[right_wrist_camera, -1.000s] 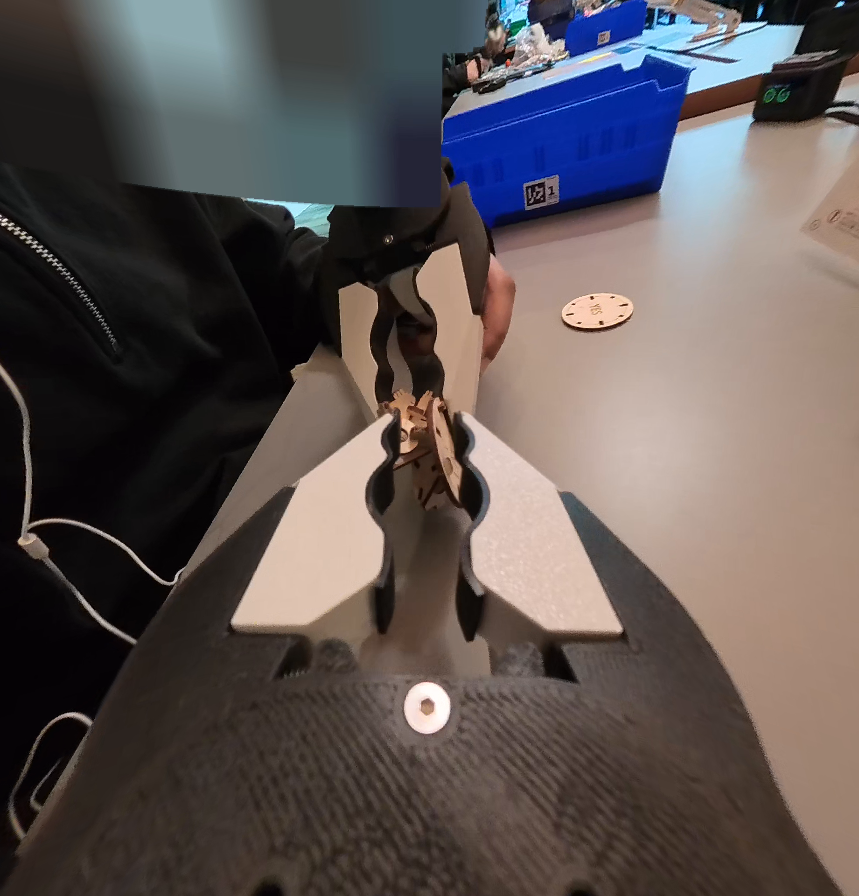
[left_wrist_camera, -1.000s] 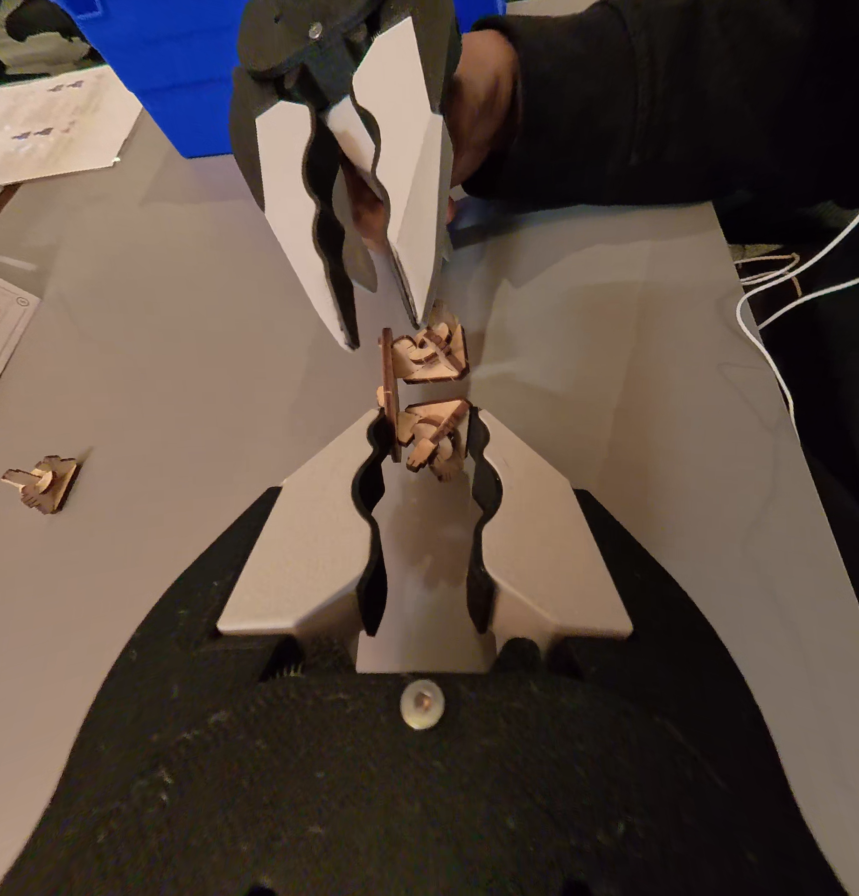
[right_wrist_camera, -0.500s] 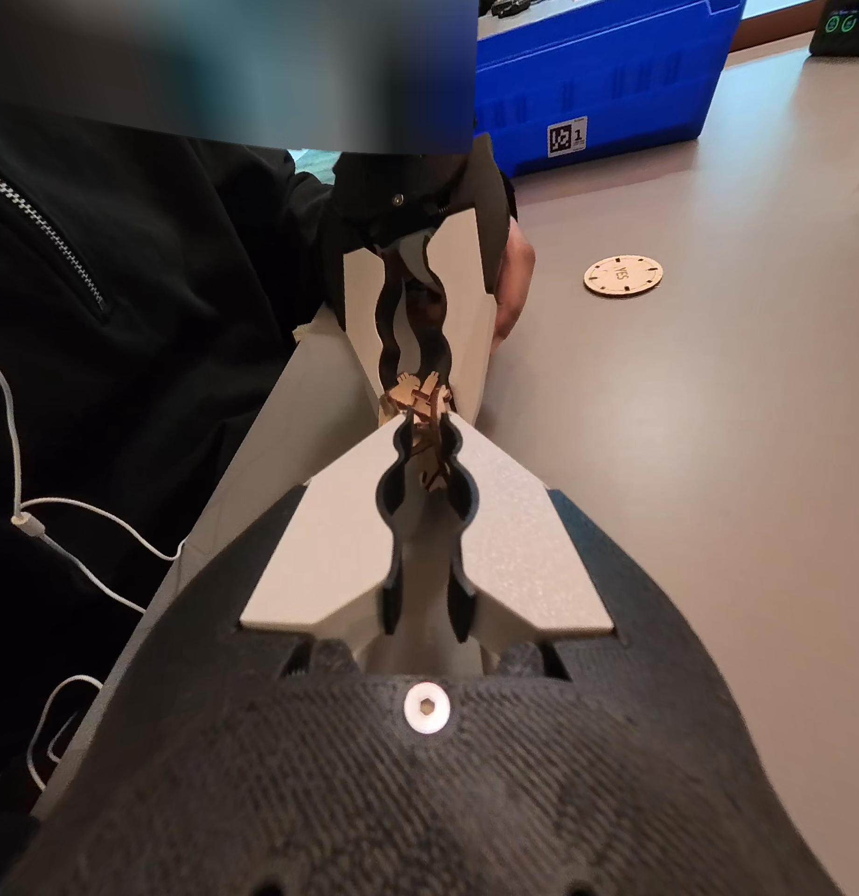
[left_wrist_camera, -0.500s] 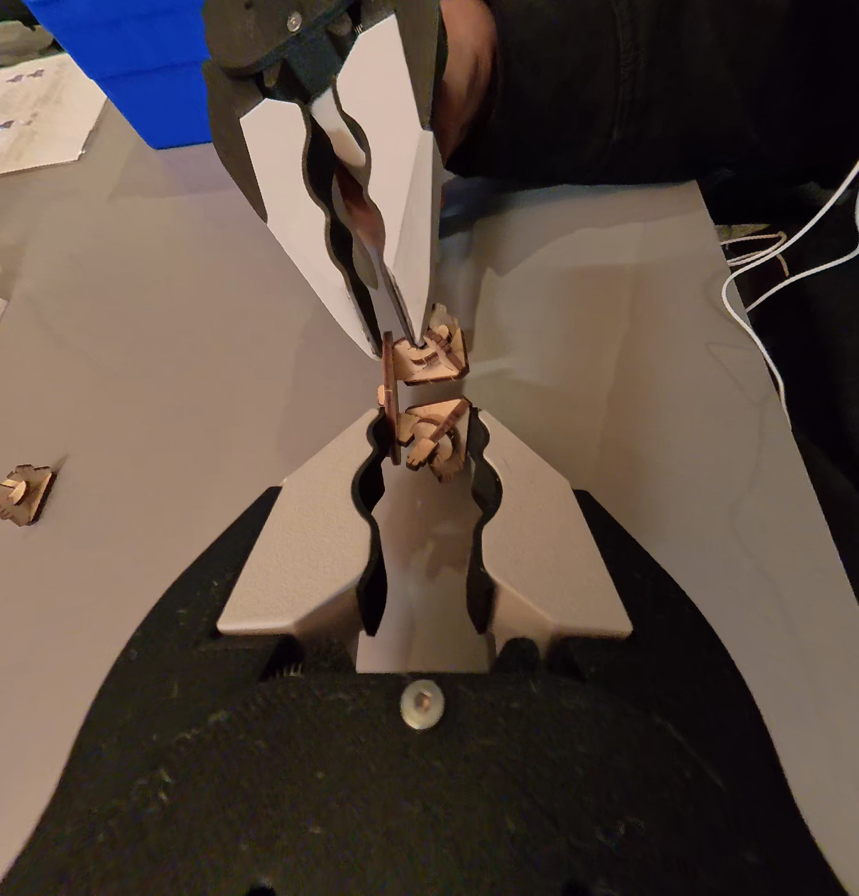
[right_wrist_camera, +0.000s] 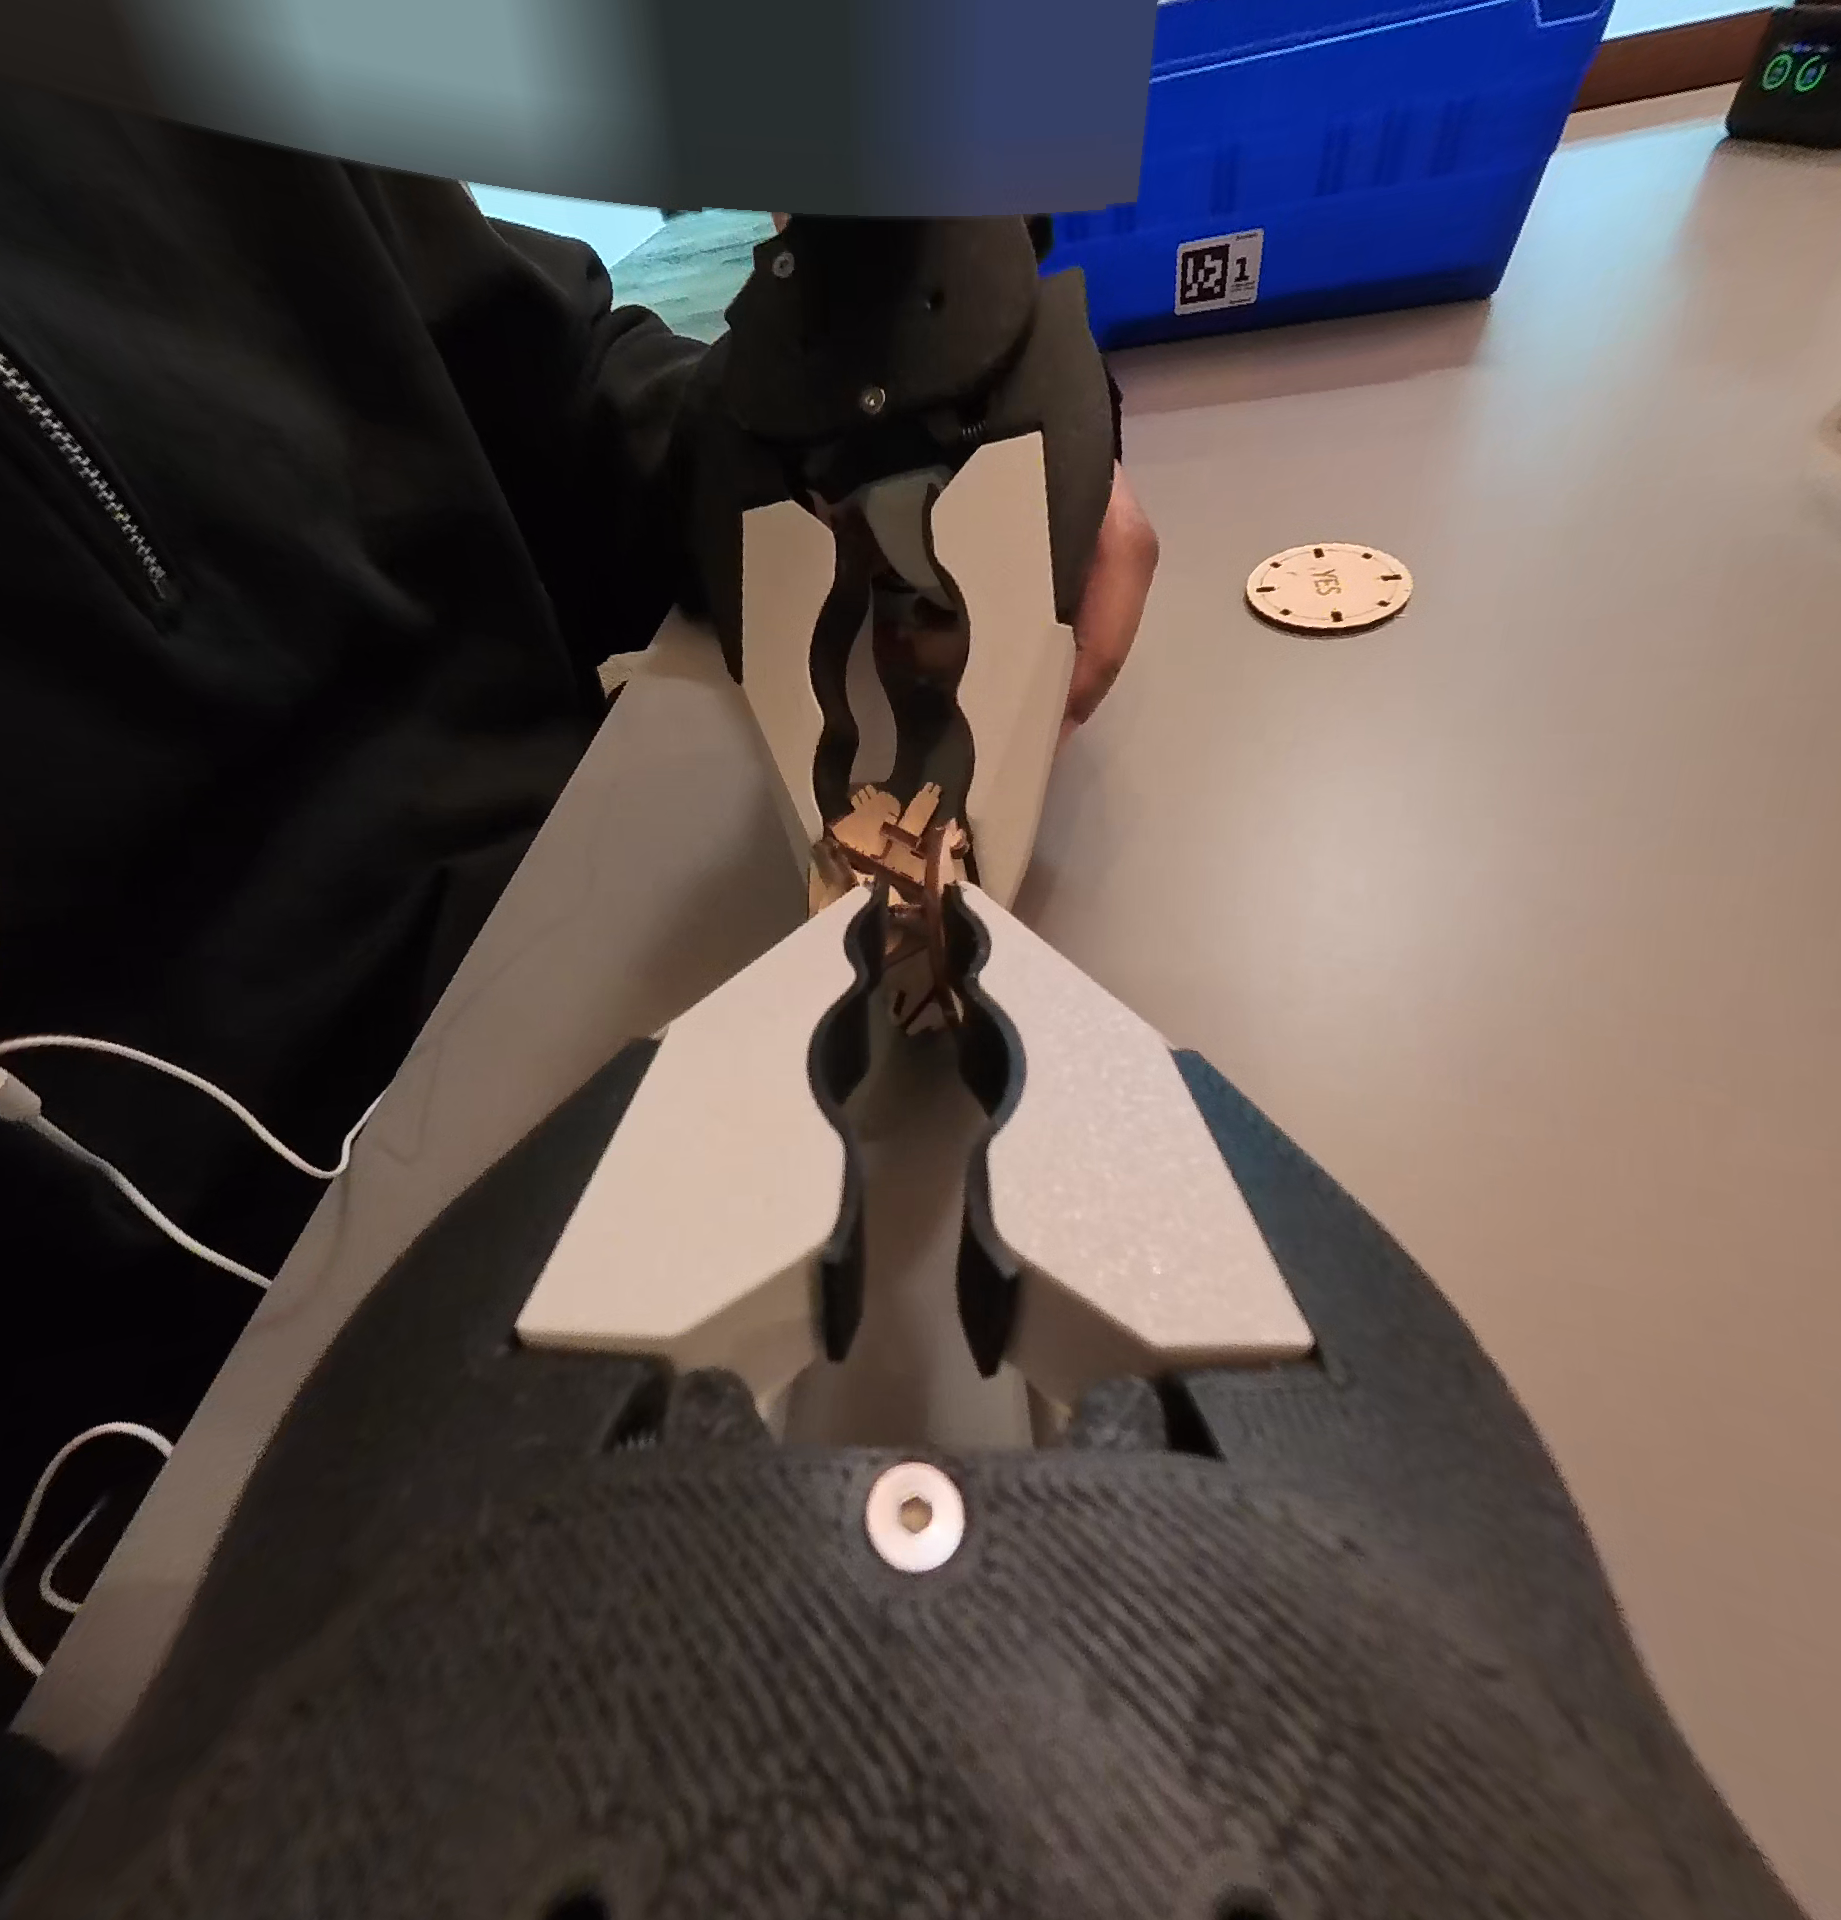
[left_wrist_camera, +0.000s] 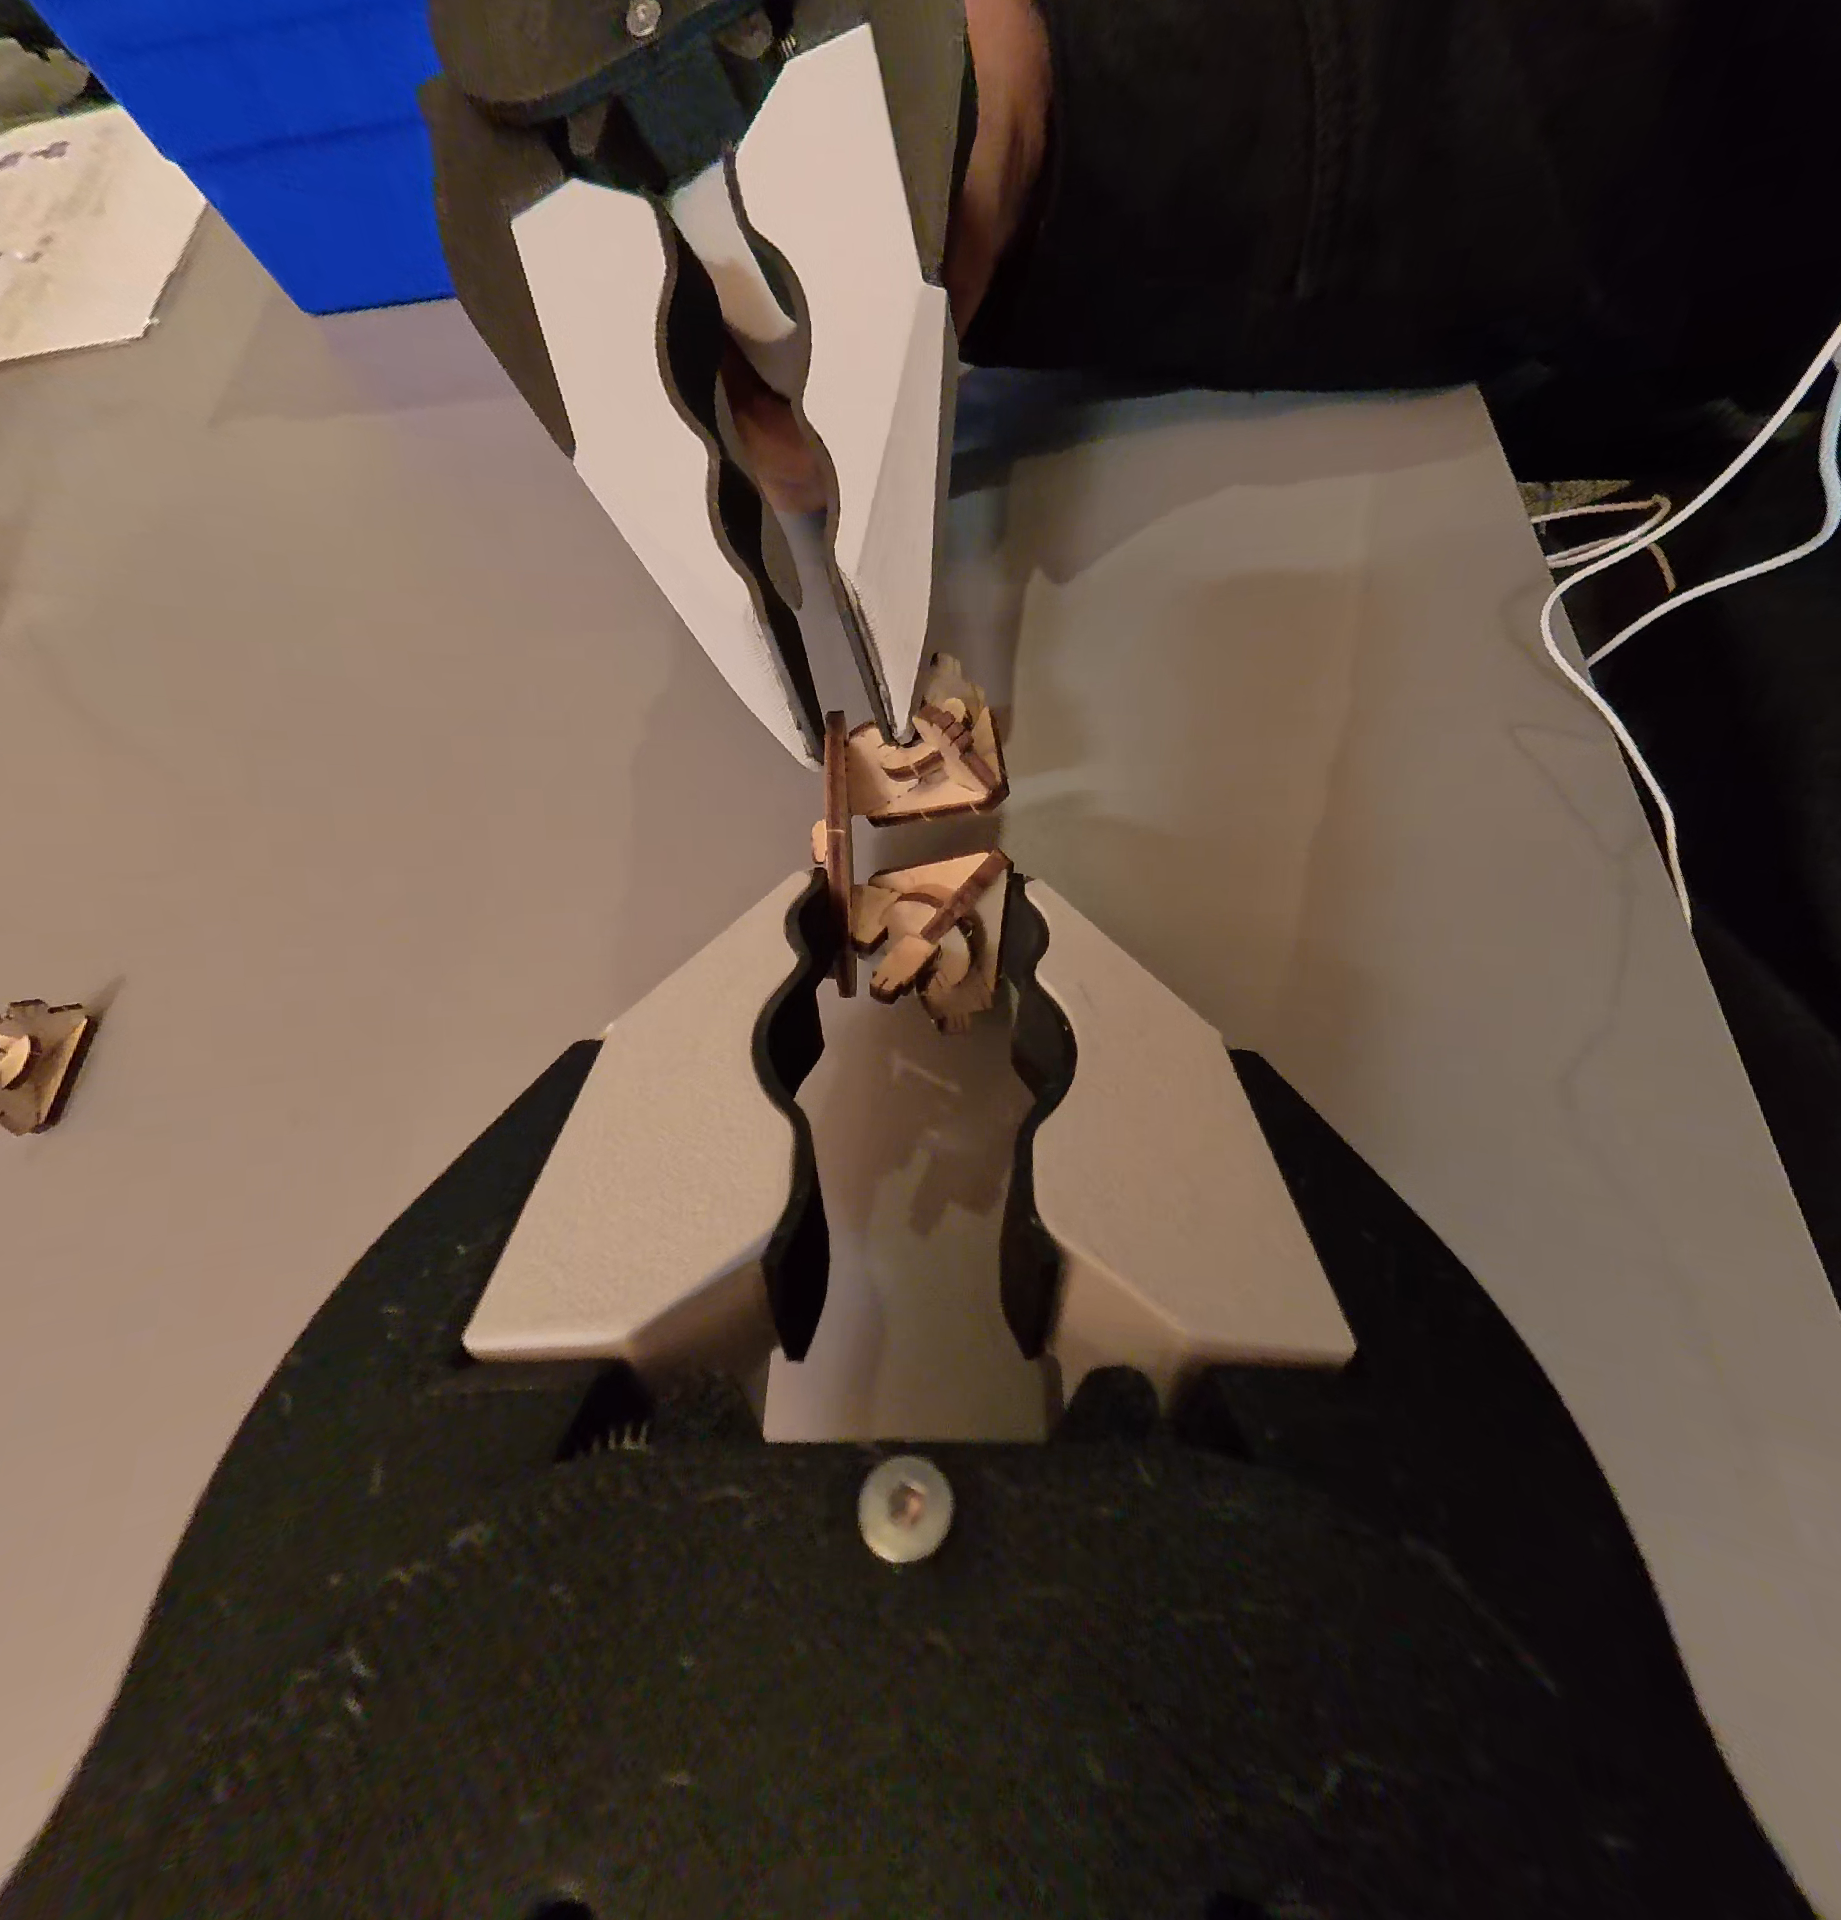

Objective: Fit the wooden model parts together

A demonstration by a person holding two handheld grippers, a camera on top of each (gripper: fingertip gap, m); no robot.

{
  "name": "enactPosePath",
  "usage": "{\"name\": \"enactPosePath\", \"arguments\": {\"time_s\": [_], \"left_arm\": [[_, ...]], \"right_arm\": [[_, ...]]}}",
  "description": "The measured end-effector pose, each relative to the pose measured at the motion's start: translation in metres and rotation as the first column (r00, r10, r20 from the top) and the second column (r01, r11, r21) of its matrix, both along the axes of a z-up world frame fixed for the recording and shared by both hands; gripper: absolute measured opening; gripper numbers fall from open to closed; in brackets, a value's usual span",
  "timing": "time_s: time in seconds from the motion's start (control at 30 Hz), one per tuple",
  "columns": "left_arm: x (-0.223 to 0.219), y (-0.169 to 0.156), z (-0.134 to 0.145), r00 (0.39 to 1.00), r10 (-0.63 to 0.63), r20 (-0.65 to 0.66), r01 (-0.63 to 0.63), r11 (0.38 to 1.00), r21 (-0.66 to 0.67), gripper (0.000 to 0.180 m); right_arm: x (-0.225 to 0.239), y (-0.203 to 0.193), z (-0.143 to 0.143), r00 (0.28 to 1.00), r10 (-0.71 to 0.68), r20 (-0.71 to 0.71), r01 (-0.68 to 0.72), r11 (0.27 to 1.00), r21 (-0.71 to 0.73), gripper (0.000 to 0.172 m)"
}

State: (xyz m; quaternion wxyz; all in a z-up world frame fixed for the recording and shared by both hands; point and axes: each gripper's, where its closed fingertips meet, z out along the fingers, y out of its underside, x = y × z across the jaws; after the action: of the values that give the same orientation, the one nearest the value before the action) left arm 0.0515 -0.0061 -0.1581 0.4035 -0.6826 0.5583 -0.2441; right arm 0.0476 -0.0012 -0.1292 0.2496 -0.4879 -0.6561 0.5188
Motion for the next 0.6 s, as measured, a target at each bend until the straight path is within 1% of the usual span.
{"name": "enactPosePath", "arguments": {"time_s": [0.6], "left_arm": [[-0.0005,0.0011,-0.0005,1.0,0.006,0.001,-0.006,1.0,-0.001,0.03]], "right_arm": [[-0.0012,0.0024,0.0,1.0,-0.017,0.008,0.016,0.997,0.072,0.007]]}}
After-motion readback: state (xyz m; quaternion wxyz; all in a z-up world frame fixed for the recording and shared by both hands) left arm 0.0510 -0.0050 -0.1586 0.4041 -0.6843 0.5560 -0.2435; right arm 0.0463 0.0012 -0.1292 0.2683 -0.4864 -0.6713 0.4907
